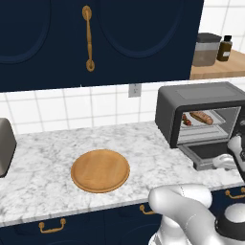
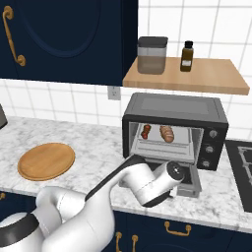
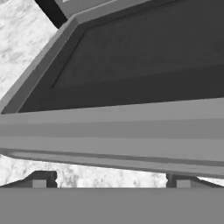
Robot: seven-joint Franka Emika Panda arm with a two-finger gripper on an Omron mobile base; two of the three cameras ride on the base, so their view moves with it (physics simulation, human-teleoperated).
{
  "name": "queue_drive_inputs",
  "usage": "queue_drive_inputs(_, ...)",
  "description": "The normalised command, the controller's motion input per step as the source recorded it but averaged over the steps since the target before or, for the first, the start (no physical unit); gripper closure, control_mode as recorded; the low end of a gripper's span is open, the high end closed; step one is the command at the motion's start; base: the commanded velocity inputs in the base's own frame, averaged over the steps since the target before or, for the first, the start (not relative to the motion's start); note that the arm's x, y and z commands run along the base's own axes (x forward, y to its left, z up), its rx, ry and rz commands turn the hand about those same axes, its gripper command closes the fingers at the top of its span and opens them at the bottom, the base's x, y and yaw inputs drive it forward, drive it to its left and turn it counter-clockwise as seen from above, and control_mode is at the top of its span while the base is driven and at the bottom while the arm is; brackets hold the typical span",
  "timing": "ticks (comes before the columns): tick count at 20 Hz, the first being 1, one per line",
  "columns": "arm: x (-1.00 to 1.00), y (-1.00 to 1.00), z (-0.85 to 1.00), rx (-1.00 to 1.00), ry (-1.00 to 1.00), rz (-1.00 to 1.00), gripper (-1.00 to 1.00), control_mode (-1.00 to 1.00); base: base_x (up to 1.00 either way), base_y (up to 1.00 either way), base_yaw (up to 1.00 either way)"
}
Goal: Pick up the kebab skewer and baguette bread, and place them inside the toaster oven. Close the toaster oven door and start by setting the timer.
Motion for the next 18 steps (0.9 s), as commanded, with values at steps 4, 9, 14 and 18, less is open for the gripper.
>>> queue_drive_inputs(4, 0.76, 0.46, 0.34, 0.0, -0.3, 0.0, -1.0, -1.0, 0.0, 0.0, 0.0)
queue_drive_inputs(9, 0.77, 0.49, 0.39, 0.0, -0.27, 0.0, -1.0, -1.0, 0.0, 0.0, 0.0)
queue_drive_inputs(14, 0.72, 0.56, 0.18, 0.0, -0.25, 0.0, -1.0, -1.0, 0.0, 0.0, 0.0)
queue_drive_inputs(18, 0.84, 0.45, 0.19, 0.0, -0.23, 0.0, -1.0, -1.0, 0.0, 0.0, 0.0)
